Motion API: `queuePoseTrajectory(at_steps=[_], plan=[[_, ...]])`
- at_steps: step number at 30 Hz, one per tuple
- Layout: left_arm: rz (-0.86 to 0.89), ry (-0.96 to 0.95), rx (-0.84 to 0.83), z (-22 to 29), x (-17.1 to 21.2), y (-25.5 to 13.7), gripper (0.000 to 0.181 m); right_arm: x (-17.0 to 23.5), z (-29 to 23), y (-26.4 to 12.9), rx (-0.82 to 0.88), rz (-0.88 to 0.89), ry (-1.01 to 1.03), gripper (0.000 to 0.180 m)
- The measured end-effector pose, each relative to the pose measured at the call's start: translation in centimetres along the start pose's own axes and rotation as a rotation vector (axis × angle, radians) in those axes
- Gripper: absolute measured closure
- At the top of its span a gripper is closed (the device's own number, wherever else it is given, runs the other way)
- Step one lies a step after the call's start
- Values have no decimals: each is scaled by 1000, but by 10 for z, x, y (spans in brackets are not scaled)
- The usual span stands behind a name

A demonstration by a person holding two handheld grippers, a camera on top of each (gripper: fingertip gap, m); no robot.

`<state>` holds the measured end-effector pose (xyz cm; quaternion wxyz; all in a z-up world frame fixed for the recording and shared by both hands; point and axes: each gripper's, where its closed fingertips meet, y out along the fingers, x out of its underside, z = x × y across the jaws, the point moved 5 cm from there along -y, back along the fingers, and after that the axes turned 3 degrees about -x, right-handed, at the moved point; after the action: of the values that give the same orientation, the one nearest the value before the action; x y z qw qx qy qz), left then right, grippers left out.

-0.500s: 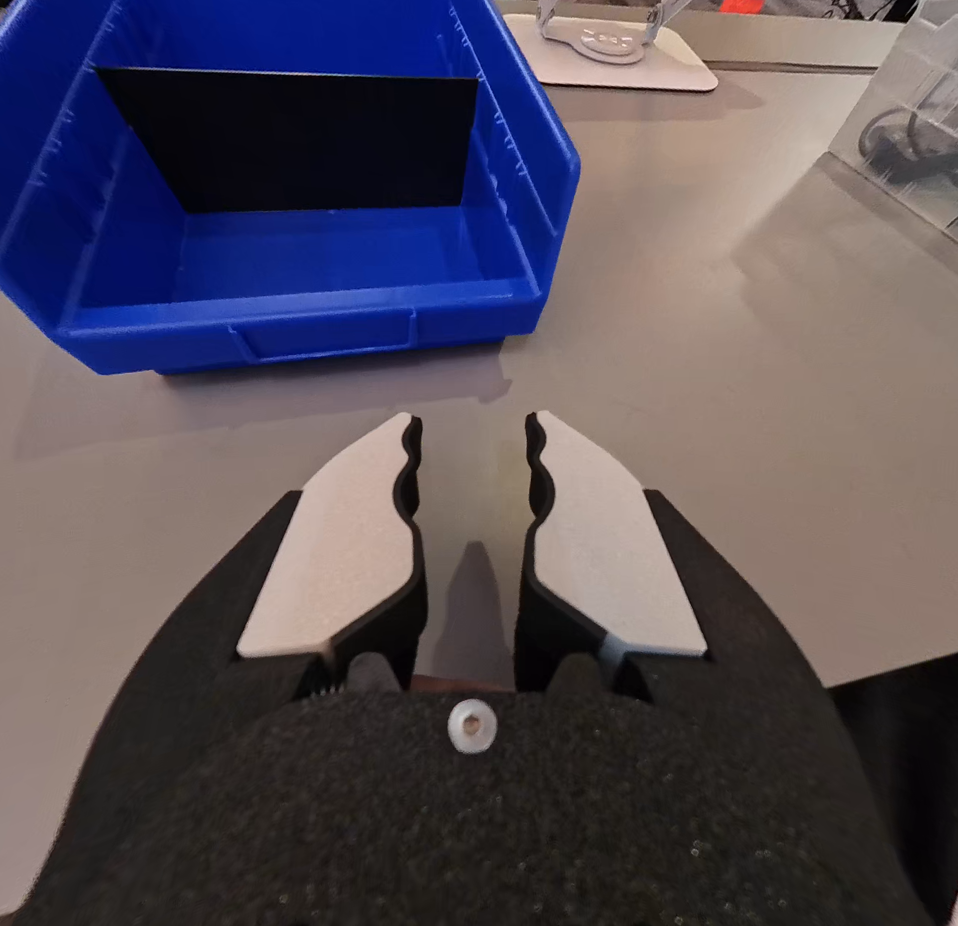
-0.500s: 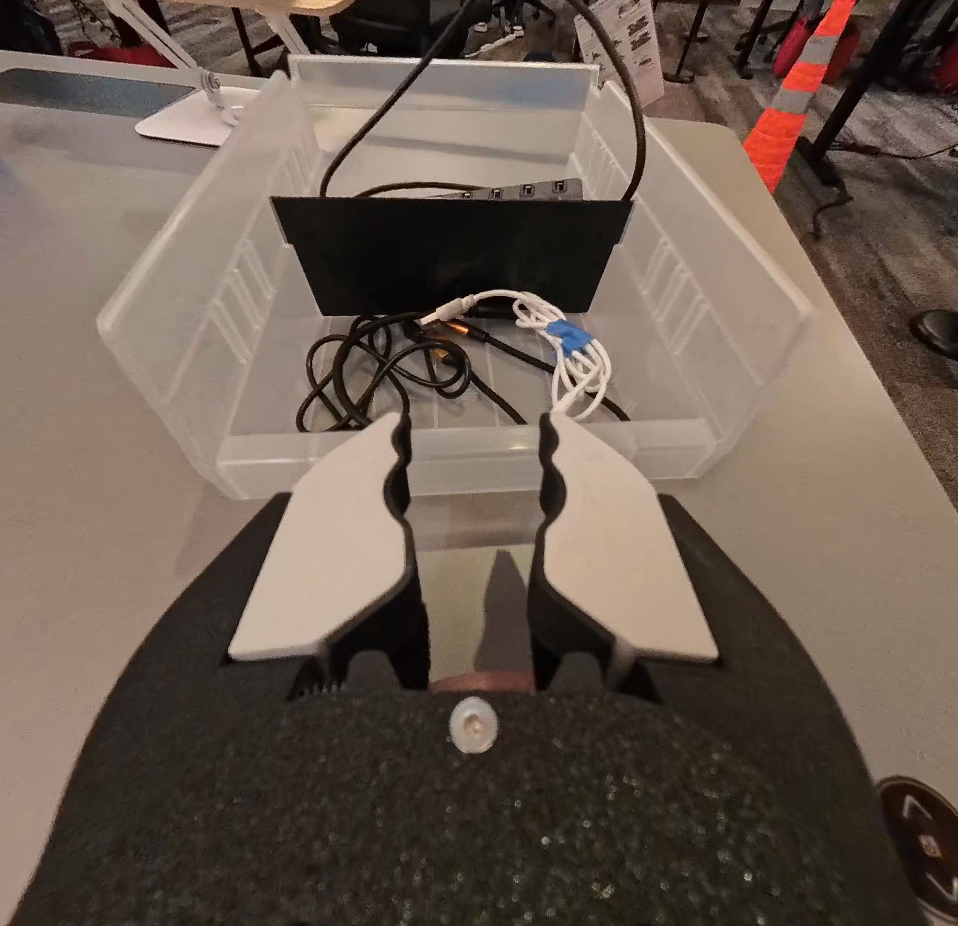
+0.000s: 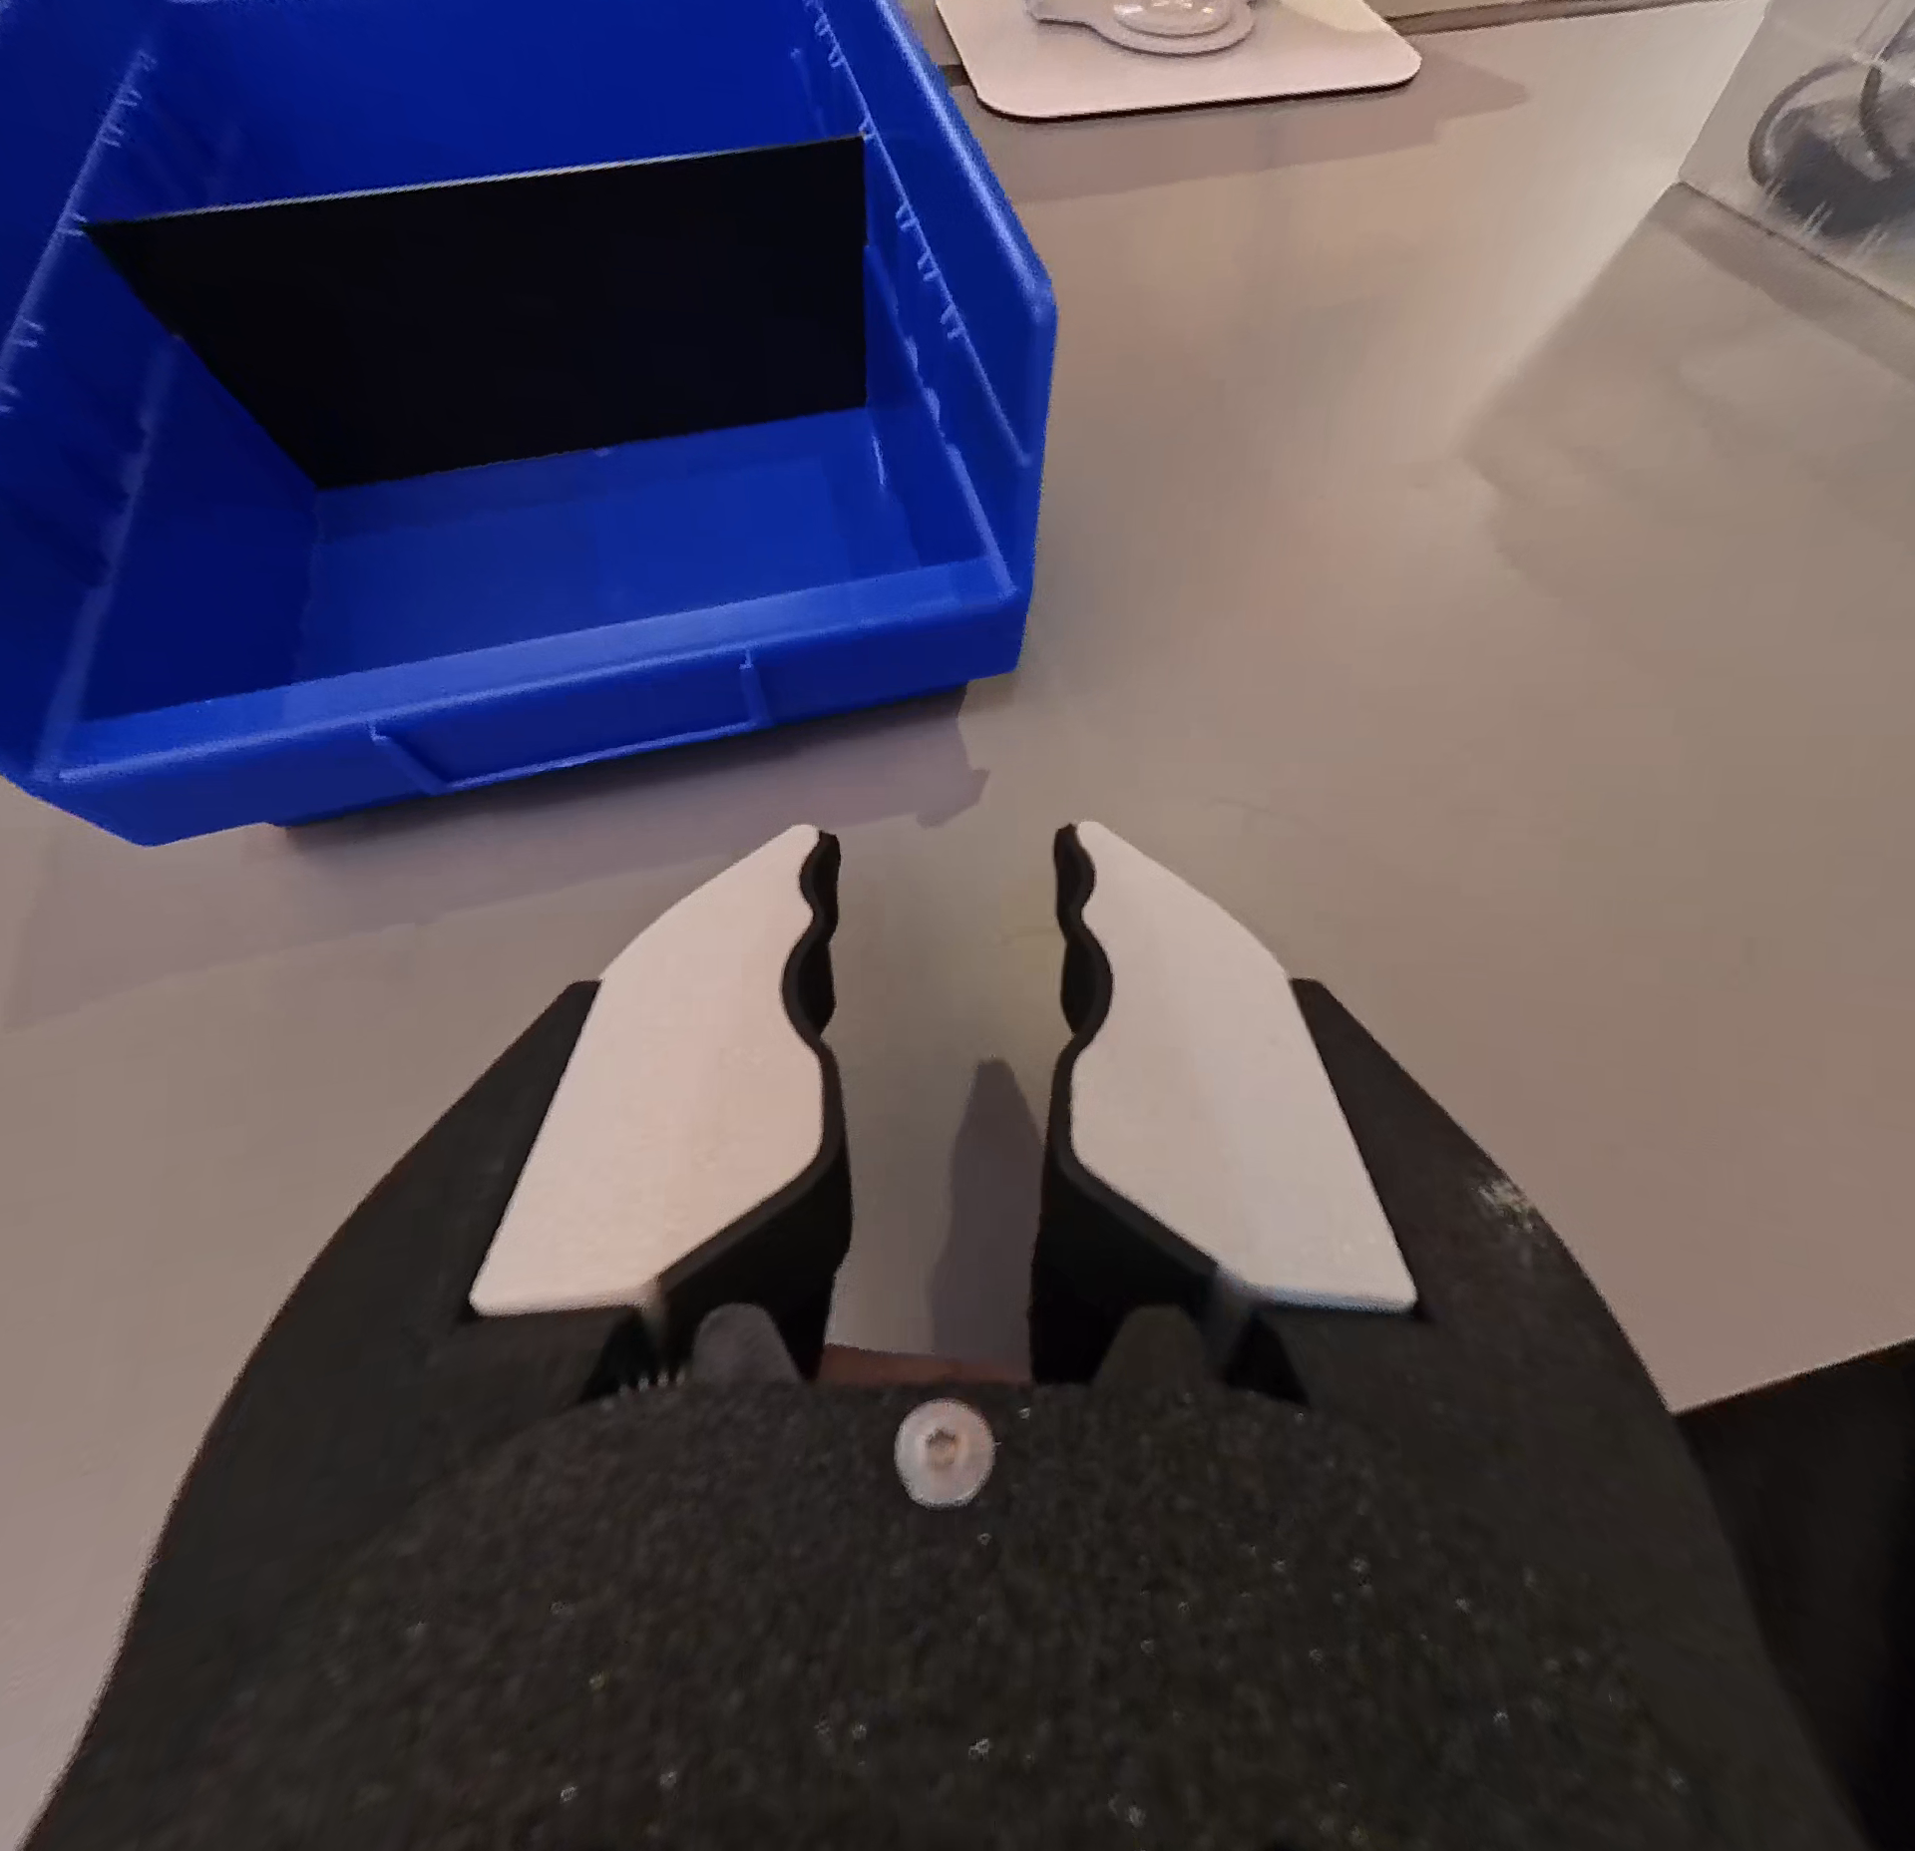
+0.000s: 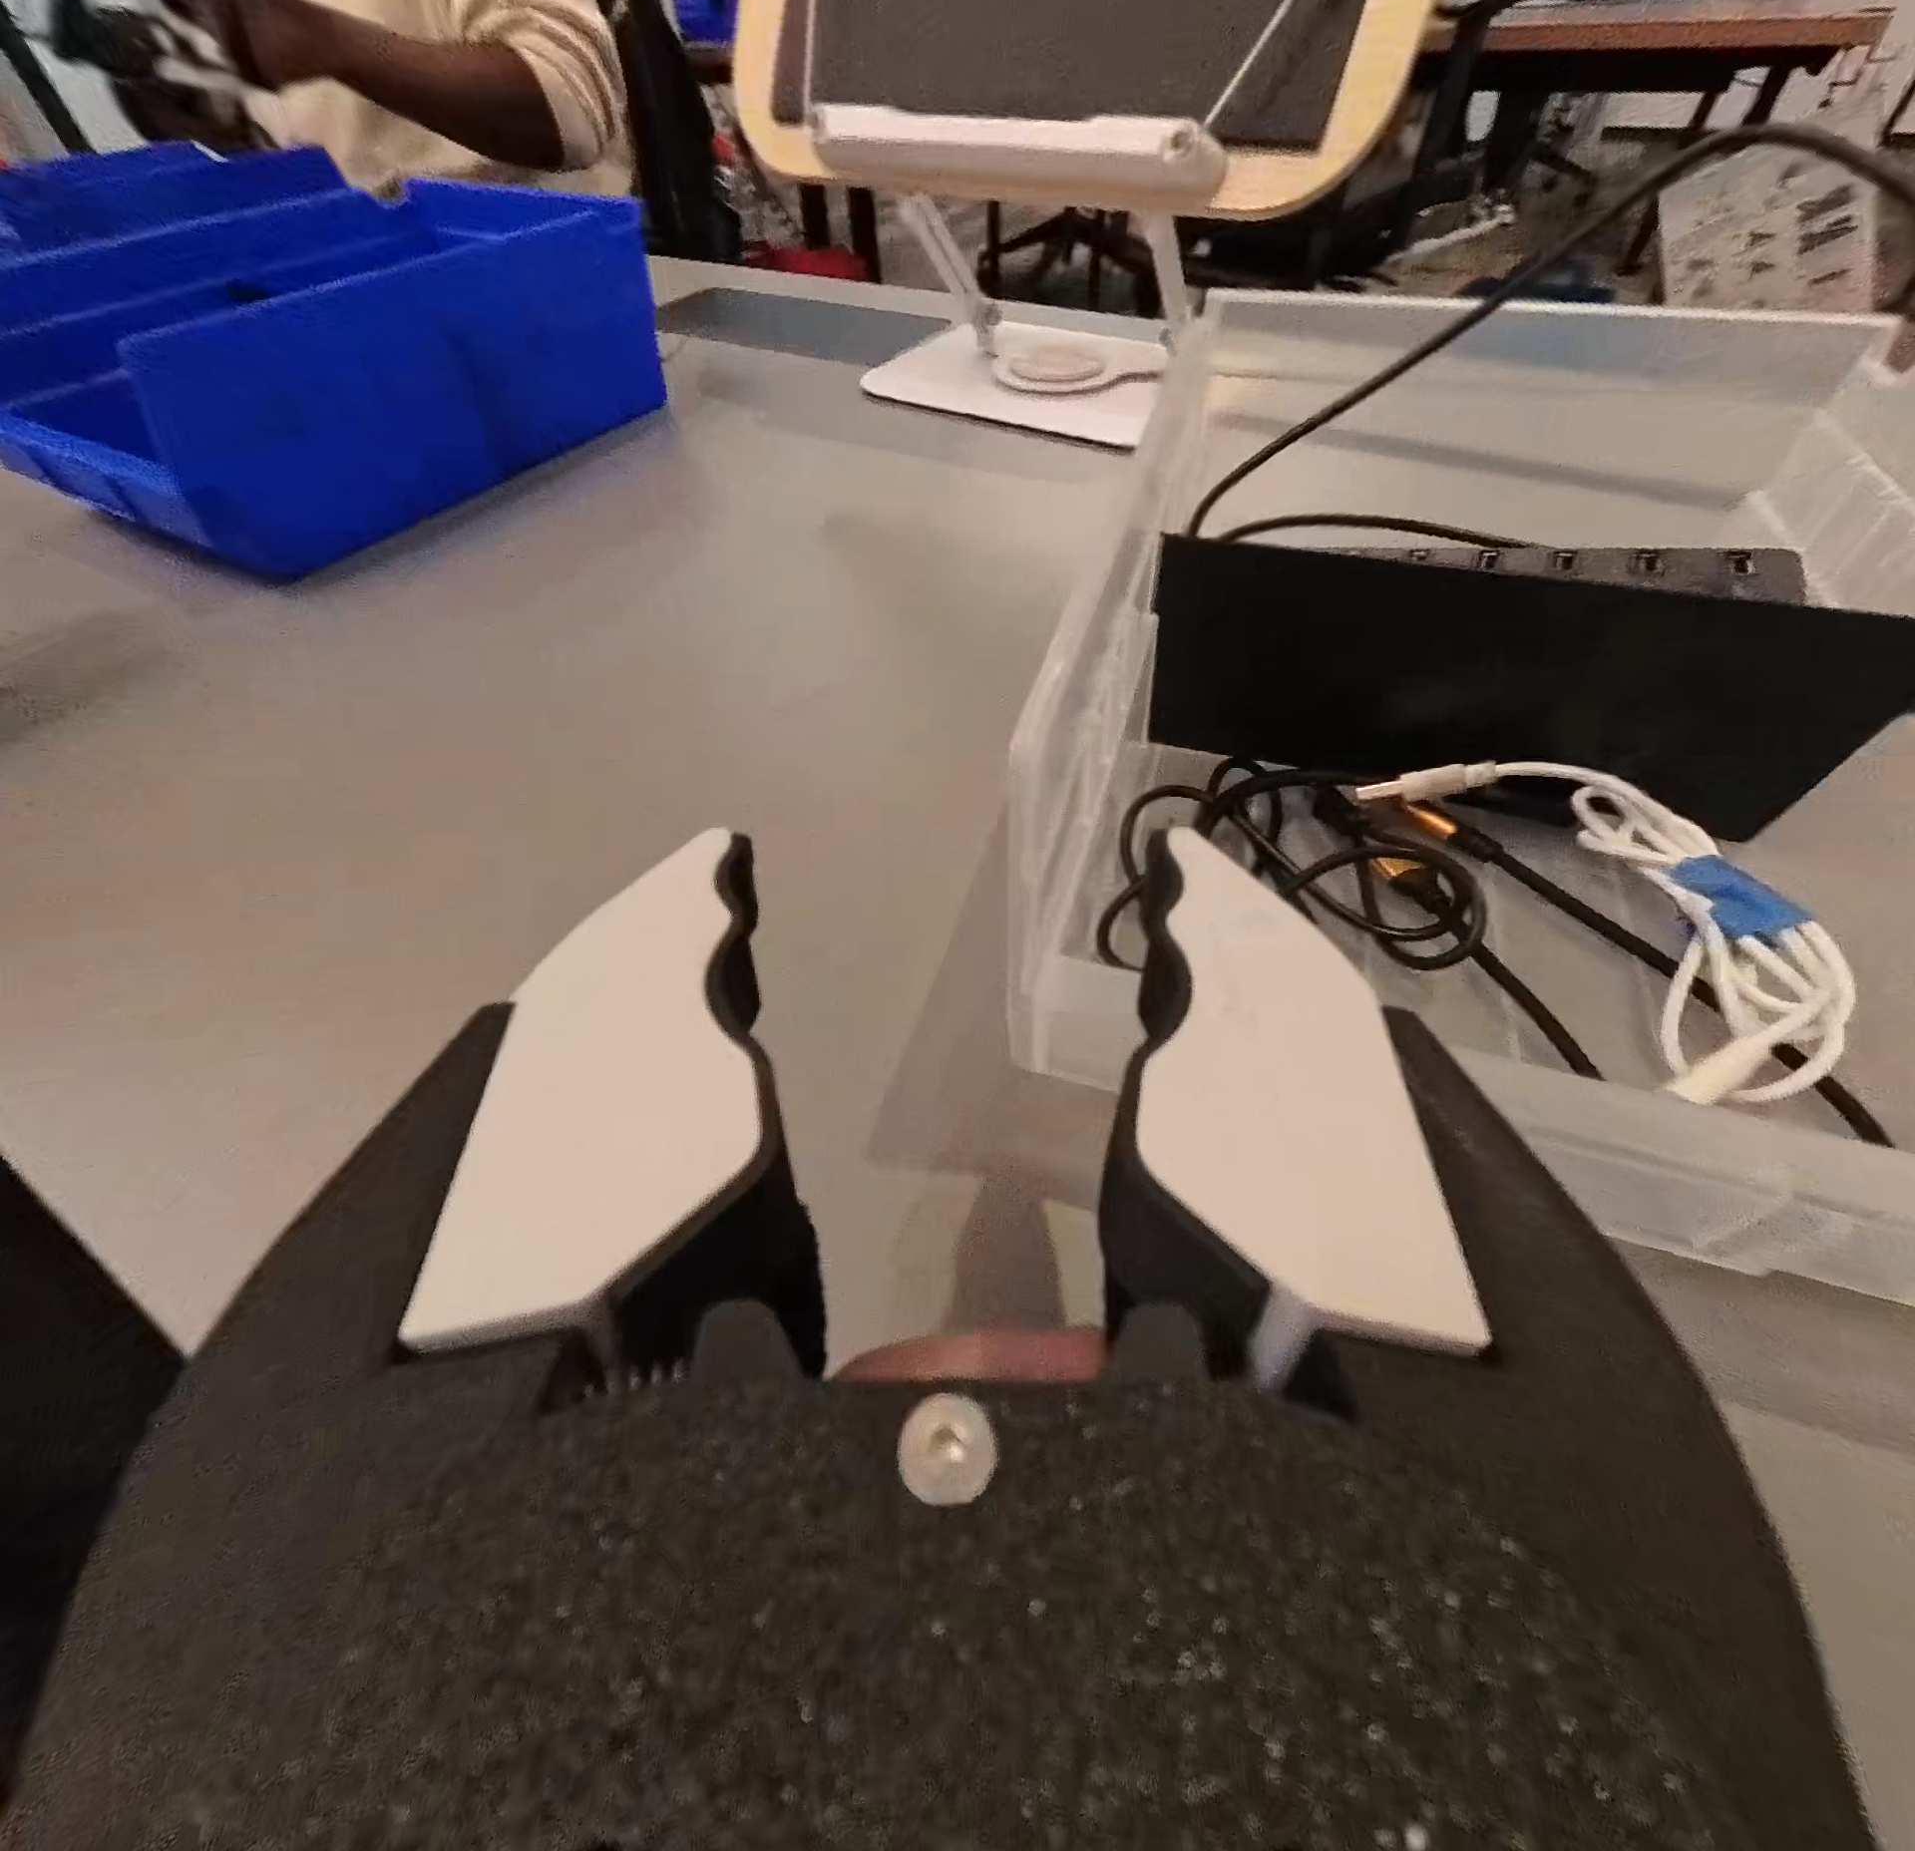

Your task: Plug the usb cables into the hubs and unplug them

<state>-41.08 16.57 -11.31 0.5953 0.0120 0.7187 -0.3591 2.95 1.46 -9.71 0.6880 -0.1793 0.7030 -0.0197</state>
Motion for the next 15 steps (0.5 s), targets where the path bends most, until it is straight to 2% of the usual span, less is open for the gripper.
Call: queuePoseTrajectory(at_steps=[3,6,8,10,12,14,15], plan=[[29,10,-10,3,0,-4,132,2,-12,16,47,-49,-10,106],[60,29,3,14,0,-9,121,1,-27,31,61,-62,24,92],[85,26,70,33,-1,-13,120,-1,-39,39,25,-68,28,86],[127,41,177,65,-6,-16,126,-1,-52,42,-47,-91,-20,94],[169,60,290,109,-17,-13,122,-4,-59,38,-69,-84,-93,119],[170,69,402,161,-30,-2,110,-16,-57,29,-10,-17,-145,109],[161,81,447,188,-38,5,103,-24,-50,21,56,30,-167,109]])
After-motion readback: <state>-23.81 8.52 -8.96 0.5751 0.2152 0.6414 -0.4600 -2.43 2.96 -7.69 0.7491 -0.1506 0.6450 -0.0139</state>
